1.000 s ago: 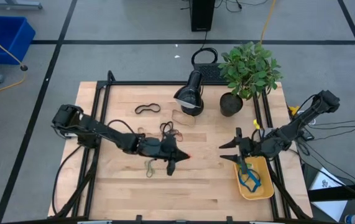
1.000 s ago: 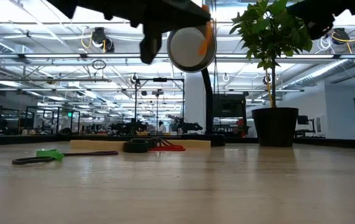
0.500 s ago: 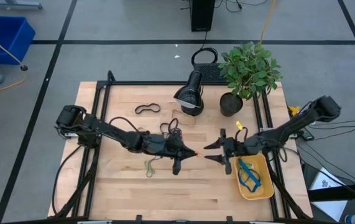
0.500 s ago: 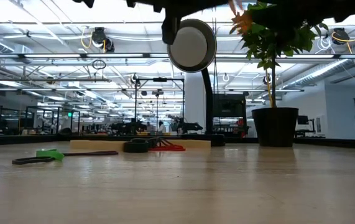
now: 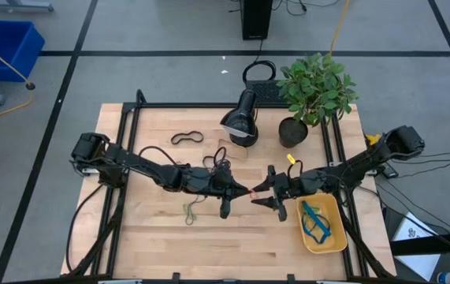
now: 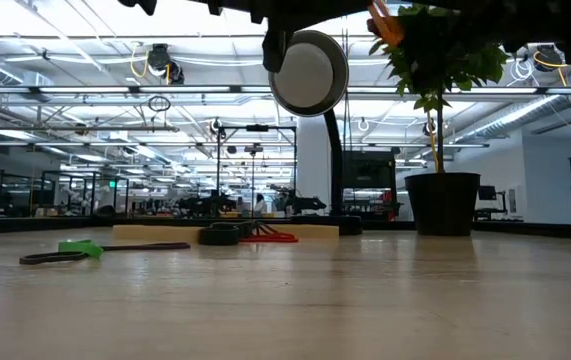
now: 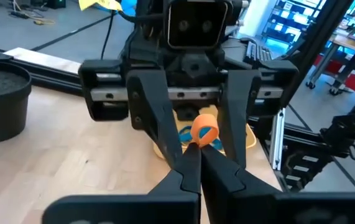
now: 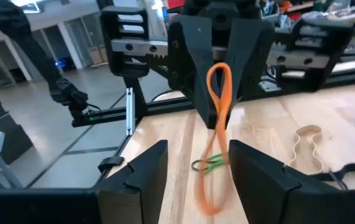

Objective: Pick and place rubber bands into bin
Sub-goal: Put the orange rubber band into the yellow bin

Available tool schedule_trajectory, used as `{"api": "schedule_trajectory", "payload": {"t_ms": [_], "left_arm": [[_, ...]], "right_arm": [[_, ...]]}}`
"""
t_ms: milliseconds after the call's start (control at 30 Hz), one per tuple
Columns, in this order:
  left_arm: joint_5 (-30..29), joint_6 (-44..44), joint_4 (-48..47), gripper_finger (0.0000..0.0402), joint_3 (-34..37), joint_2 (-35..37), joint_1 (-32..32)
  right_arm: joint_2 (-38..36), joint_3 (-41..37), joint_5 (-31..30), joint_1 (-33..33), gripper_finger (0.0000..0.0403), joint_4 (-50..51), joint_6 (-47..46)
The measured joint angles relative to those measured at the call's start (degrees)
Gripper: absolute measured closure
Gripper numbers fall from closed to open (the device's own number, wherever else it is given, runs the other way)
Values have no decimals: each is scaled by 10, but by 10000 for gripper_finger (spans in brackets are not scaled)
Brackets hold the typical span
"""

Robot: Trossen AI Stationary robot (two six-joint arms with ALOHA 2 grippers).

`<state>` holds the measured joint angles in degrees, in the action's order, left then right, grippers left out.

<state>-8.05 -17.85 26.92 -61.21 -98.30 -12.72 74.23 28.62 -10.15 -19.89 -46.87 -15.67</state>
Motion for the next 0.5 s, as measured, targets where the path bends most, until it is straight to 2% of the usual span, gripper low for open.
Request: {"api": "schedule_trajectory", "payload": {"t_ms": [233,333,500], "left_arm": [[0,-2,-1,397,0,0,9],[0,-3,-1,397,0,0,12],[1,-3,-1,374,0,0,11]], "right_arm": [[8,0,-1,1,275,-9,-18],[6,0,-1,1,307,-9,-17],[6,0,-1,1,373,-9,-11]]}}
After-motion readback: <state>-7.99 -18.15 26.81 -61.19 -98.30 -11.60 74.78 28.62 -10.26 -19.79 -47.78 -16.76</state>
